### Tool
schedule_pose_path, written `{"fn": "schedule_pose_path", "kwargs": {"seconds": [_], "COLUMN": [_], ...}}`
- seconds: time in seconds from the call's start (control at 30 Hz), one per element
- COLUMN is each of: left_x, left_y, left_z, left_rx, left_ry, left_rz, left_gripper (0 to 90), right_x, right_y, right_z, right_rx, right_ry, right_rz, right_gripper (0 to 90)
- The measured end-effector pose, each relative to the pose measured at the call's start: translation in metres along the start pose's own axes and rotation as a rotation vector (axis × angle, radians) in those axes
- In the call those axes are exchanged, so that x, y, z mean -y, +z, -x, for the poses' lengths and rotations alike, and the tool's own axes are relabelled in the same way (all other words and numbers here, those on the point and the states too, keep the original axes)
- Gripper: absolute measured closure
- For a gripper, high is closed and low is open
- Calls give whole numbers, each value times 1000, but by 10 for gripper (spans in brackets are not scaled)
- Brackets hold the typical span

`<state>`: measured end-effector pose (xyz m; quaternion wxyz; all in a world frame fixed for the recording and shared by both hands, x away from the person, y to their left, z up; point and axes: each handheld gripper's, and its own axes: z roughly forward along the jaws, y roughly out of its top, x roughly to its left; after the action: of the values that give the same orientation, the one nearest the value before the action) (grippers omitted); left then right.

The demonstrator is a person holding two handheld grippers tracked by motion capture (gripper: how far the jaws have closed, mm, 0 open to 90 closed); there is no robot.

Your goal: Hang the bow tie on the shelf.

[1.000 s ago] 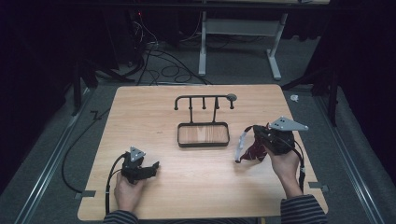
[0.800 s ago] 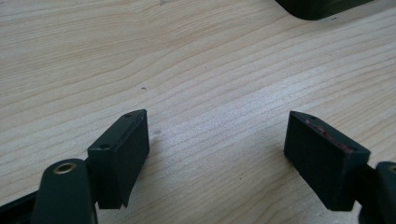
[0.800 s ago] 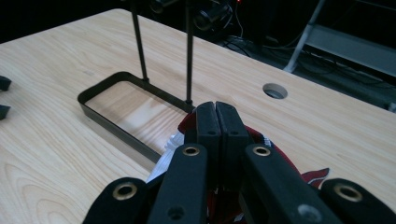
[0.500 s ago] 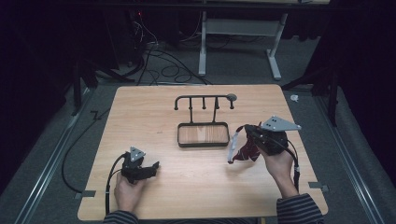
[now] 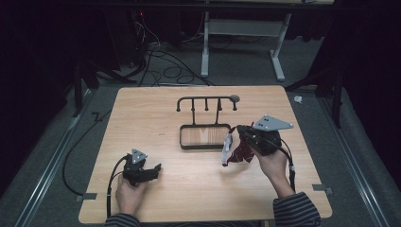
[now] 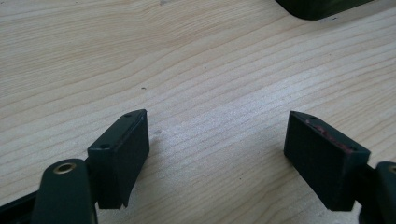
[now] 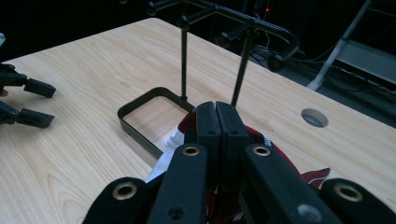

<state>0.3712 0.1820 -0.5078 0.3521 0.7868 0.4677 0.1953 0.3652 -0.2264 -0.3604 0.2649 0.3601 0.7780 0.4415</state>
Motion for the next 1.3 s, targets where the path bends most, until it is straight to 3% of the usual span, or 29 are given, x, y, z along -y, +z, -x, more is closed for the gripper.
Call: {"fn": "schedule_pose_path", "kwargs": {"seconds": [0.43, 1.3], "left_x": [0, 0], "left_y": [0, 0], "left_z": [0, 0], "left_rx": [1, 1], "left_ry": [1, 3], "left_rz": [0, -2], "left_gripper": [226, 226], "right_x": [-19, -50], "right_y": [16, 50], "right_z": [-12, -17], "right_rx": [-44, -89], "right_ry": [-28, -6], "right_rz": [8, -4], "right_gripper": [900, 900]}}
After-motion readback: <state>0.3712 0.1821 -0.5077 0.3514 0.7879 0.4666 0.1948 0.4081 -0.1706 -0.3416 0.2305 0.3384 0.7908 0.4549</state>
